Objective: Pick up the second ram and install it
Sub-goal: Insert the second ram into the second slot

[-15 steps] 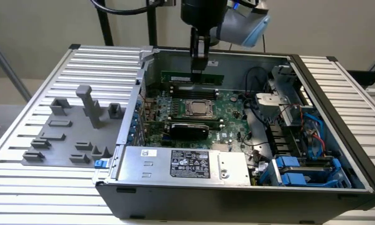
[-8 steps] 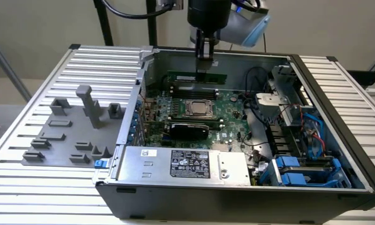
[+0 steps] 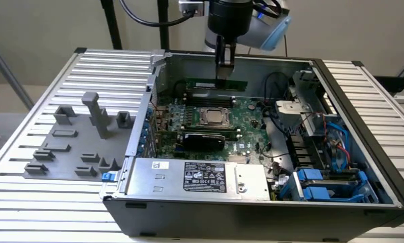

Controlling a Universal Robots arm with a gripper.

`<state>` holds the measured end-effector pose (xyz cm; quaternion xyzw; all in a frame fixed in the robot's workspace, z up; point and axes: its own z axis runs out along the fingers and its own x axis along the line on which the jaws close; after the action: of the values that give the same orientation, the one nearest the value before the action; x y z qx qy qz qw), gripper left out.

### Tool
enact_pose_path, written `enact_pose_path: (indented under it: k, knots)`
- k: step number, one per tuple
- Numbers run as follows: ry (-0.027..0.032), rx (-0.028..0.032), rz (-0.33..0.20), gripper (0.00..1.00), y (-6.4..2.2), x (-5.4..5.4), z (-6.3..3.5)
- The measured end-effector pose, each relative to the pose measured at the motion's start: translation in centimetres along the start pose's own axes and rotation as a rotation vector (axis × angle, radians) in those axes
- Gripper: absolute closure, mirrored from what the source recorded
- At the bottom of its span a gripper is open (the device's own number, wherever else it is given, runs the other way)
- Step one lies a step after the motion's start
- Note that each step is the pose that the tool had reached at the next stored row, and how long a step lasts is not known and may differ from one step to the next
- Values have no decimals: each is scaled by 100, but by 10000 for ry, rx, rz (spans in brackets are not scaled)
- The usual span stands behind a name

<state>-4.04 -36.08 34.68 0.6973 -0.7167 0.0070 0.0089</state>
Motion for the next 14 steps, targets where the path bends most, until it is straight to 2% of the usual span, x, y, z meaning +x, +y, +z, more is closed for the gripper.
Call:
enact_pose_path:
  k: [4, 14]
  knots:
    - [0, 0, 4, 100, -13, -26, 67]
    - [2, 0, 4, 100, -13, -26, 68]
